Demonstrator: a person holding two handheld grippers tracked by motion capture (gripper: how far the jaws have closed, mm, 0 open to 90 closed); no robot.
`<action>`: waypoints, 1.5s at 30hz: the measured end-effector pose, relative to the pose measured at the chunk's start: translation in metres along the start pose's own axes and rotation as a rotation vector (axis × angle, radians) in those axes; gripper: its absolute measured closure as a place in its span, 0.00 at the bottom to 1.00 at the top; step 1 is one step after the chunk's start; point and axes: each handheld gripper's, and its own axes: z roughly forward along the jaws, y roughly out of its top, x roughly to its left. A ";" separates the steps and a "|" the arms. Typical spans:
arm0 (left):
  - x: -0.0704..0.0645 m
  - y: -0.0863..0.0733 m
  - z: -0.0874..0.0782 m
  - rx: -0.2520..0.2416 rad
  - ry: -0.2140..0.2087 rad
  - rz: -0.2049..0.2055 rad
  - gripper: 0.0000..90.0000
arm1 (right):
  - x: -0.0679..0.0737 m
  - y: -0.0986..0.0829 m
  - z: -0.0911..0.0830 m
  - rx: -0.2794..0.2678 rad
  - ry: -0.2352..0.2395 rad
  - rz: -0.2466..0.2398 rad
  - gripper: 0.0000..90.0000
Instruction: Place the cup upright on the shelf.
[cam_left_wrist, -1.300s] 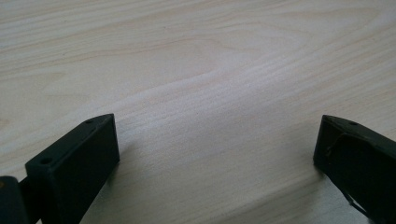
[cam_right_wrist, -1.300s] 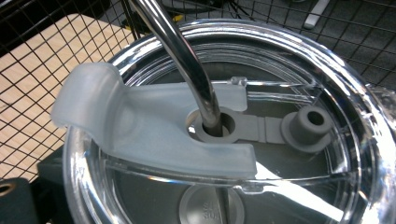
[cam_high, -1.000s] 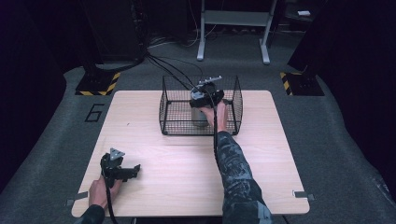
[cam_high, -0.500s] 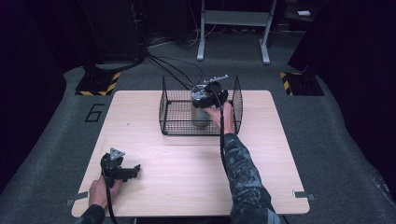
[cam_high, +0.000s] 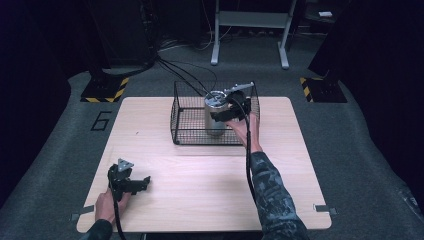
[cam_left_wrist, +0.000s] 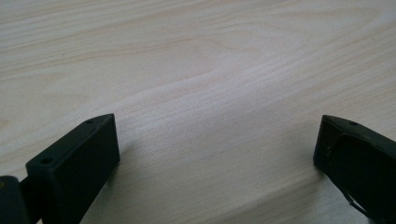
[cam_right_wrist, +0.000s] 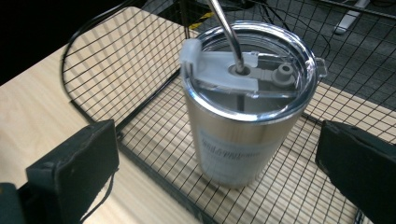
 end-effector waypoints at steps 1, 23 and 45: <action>0.000 0.000 0.000 0.000 0.000 0.000 0.00 | 0.000 0.000 0.000 0.000 0.000 0.000 0.00; 0.000 0.000 0.000 0.000 0.000 0.000 0.00 | 0.003 -0.075 -0.105 -0.048 -0.069 -0.026 0.00; 0.000 0.000 0.000 0.001 0.001 0.000 0.00 | -0.029 -0.210 -0.131 -0.008 -0.199 0.125 0.00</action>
